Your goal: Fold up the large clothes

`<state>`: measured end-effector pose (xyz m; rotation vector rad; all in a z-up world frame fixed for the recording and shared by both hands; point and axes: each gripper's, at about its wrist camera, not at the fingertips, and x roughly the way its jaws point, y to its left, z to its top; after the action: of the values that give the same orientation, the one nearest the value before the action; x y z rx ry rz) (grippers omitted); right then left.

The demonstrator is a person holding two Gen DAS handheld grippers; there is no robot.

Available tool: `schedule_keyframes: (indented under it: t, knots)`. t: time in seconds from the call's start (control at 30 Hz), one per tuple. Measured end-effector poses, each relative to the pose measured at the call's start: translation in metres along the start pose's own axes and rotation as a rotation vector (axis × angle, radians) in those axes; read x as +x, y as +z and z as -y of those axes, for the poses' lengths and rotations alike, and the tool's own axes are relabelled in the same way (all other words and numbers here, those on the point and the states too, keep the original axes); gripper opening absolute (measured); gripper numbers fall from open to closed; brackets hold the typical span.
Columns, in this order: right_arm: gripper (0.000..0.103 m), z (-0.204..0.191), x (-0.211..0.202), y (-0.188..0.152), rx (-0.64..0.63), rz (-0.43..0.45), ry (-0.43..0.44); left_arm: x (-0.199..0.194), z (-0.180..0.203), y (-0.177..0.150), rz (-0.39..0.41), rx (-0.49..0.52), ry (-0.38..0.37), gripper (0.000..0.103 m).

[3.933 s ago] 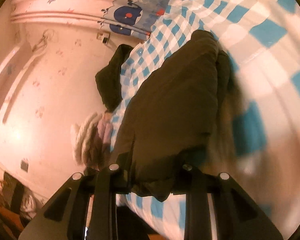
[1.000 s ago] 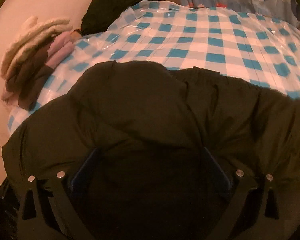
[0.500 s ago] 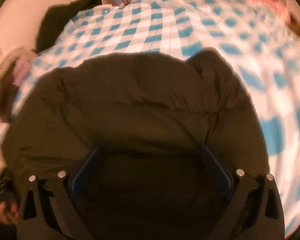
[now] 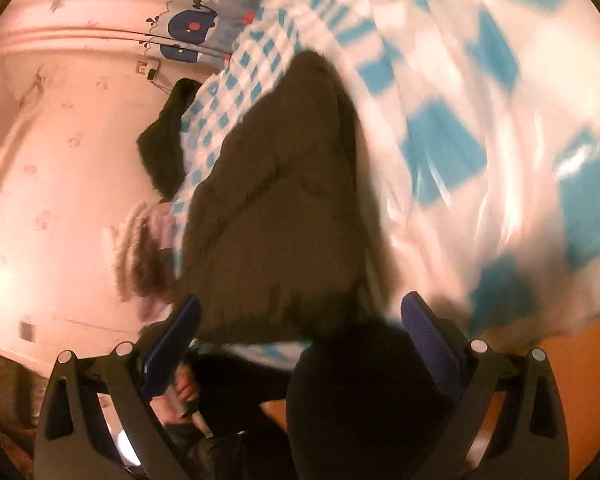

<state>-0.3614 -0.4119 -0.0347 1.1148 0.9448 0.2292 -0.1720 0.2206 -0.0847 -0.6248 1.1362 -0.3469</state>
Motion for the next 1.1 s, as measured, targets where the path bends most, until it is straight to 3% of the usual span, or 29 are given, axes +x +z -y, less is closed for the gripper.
schedule_keyframes:
  t: [0.07, 0.2, 0.27, 0.37, 0.43, 0.47, 0.57, 0.67, 0.77, 0.87, 0.9, 0.93, 0.97, 1.0, 1.1]
  knots:
    - [0.096, 0.004, 0.019, 0.002, 0.016, -0.046, 0.067, 0.002, 0.000, 0.000, 0.002, -0.028, -0.003, 0.090]
    - [0.096, 0.012, 0.054, 0.011, 0.044, -0.115, 0.121, 0.006, 0.003, 0.001, 0.003, -0.057, 0.002, 0.091]
    - [0.096, 0.014, 0.061, 0.016, 0.057, -0.119, 0.153, 0.010, -0.001, 0.003, -0.003, -0.080, 0.009, 0.091]
    - [0.097, -0.002, 0.055, 0.025, 0.032, -0.065, 0.282, 0.013, 0.000, 0.005, -0.009, -0.096, -0.012, 0.091]
    - [0.097, -0.019, 0.044, 0.031, -0.013, -0.033, 0.343, 0.011, 0.016, 0.000, -0.033, -0.044, -0.096, 0.073]
    - [0.097, -0.028, 0.040, 0.034, -0.043, -0.024, 0.303, 0.009, 0.028, -0.005, -0.057, -0.005, -0.120, 0.073]
    - [0.097, -0.028, 0.048, 0.041, -0.052, -0.085, 0.148, 0.009, 0.053, -0.019, -0.085, 0.118, -0.058, 0.078]
    - [0.097, -0.009, 0.059, 0.042, -0.016, -0.122, 0.122, 0.017, 0.035, -0.019, -0.105, 0.025, -0.013, 0.087]
    - [0.097, -0.005, 0.062, 0.041, -0.017, -0.105, 0.167, 0.019, 0.008, -0.013, -0.078, -0.113, -0.022, 0.089]
    - [0.093, -0.015, 0.064, 0.041, -0.085, -0.066, 0.179, 0.021, 0.009, -0.005, -0.051, -0.130, -0.015, 0.089]
    - [0.080, -0.024, 0.063, 0.040, -0.122, -0.051, 0.157, 0.021, 0.011, -0.004, -0.035, -0.132, -0.022, 0.082]
    - [0.056, -0.033, 0.059, 0.040, -0.160, -0.028, 0.119, 0.018, 0.018, -0.002, -0.004, -0.111, -0.049, 0.067]
    - [0.045, -0.040, 0.052, 0.042, -0.180, -0.005, 0.117, 0.019, 0.029, 0.000, -0.009, -0.077, -0.052, 0.052]
    - [0.038, -0.047, 0.049, 0.049, -0.192, 0.008, 0.129, 0.020, 0.041, 0.002, -0.007, -0.036, -0.044, 0.042]
    - [0.033, -0.073, 0.038, 0.069, -0.255, 0.075, 0.108, 0.018, 0.066, 0.009, 0.011, 0.028, -0.070, 0.022]
